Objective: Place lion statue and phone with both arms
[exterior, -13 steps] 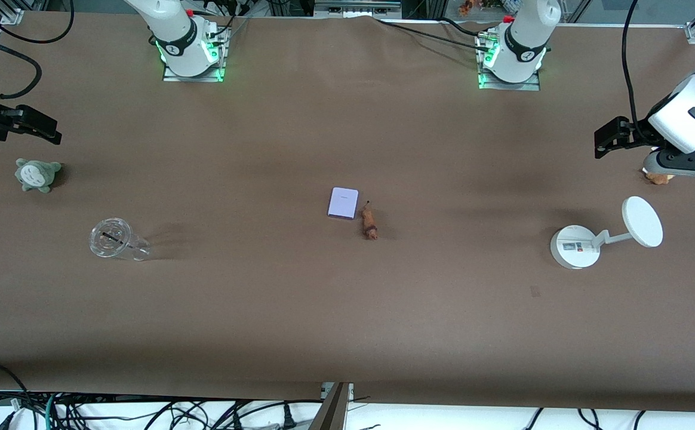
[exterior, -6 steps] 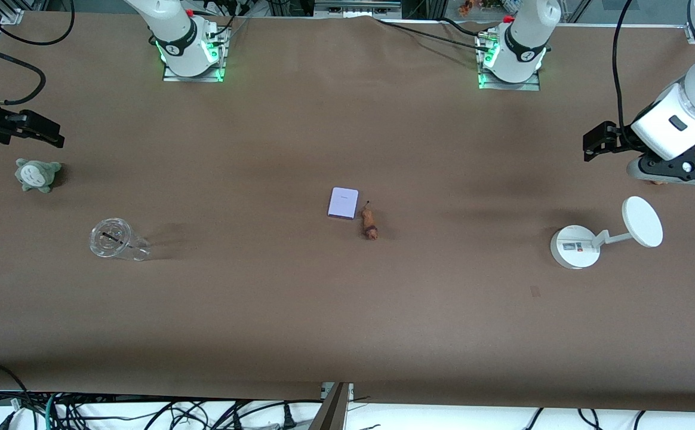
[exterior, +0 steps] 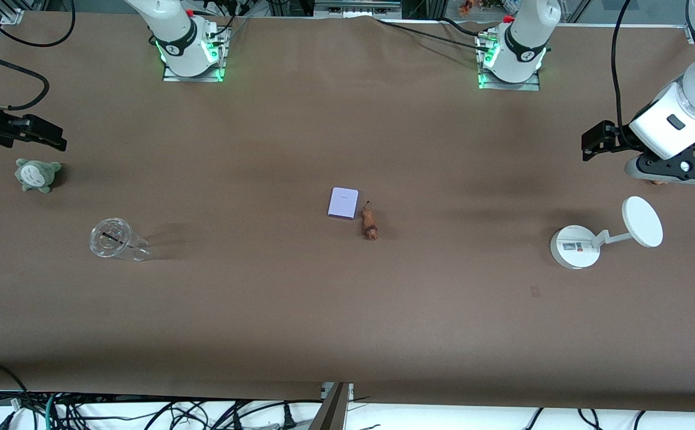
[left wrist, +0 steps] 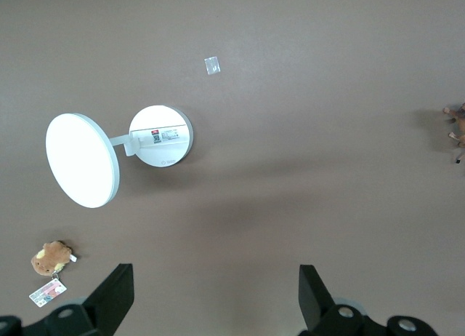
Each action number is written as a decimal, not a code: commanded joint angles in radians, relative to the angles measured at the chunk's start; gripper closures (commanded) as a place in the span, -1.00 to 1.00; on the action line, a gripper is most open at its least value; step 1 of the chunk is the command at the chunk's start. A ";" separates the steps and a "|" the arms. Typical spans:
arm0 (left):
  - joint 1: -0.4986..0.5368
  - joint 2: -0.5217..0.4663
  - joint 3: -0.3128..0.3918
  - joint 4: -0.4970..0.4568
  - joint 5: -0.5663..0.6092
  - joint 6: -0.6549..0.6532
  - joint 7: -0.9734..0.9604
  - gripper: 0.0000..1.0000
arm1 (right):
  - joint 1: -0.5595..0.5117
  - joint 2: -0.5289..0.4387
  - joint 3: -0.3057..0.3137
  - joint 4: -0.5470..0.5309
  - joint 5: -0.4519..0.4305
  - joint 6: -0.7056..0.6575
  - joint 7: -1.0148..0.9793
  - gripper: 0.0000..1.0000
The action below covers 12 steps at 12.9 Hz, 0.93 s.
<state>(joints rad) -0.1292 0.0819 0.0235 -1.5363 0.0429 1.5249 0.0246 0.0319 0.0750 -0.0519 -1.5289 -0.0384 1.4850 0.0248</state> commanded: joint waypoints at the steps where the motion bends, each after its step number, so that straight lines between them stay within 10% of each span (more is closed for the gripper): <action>1: -0.007 0.015 -0.031 0.024 -0.031 -0.006 -0.052 -1.00 | -0.007 0.031 0.007 0.026 0.014 0.014 -0.002 -1.00; 7: -0.013 0.189 -0.276 0.025 -0.017 0.171 -0.403 -1.00 | -0.006 0.080 0.009 0.026 0.014 0.051 0.014 -1.00; 12: -0.151 0.408 -0.294 0.062 0.011 0.334 -0.541 -1.00 | 0.002 0.120 0.017 0.027 0.012 0.086 -0.002 -1.00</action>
<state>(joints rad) -0.2459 0.3779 -0.2692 -1.5393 0.0334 1.8261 -0.4851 0.0343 0.1679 -0.0404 -1.5272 -0.0371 1.5647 0.0284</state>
